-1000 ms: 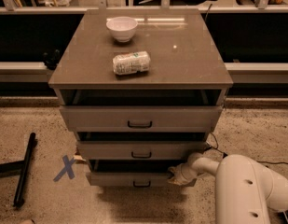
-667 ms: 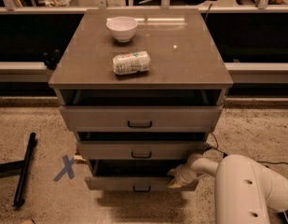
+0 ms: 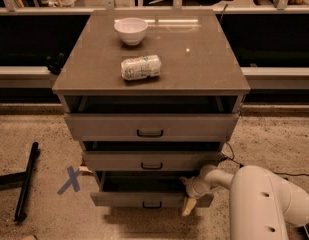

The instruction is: Open bottom drawer

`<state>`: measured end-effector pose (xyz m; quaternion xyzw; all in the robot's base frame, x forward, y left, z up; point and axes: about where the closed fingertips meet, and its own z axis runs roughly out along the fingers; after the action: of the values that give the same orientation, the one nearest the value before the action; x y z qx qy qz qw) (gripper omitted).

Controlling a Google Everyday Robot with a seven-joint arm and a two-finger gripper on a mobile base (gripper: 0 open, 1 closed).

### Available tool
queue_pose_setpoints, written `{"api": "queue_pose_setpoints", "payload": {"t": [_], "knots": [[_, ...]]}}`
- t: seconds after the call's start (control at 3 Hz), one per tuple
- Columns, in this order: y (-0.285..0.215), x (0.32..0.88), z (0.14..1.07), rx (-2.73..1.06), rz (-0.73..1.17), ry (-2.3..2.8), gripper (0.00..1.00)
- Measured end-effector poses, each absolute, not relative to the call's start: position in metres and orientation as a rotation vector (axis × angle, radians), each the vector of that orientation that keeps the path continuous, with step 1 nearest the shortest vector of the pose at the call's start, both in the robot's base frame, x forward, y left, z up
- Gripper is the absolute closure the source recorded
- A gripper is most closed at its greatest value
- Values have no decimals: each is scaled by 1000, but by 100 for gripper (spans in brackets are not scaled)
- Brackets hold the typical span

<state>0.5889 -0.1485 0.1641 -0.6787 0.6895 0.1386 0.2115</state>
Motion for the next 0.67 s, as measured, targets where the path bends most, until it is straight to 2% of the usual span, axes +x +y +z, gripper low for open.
{"api": "queue_pose_setpoints", "payload": {"t": [0.67], "knots": [[-149,553,181,-1929,371,1946,0]]}}
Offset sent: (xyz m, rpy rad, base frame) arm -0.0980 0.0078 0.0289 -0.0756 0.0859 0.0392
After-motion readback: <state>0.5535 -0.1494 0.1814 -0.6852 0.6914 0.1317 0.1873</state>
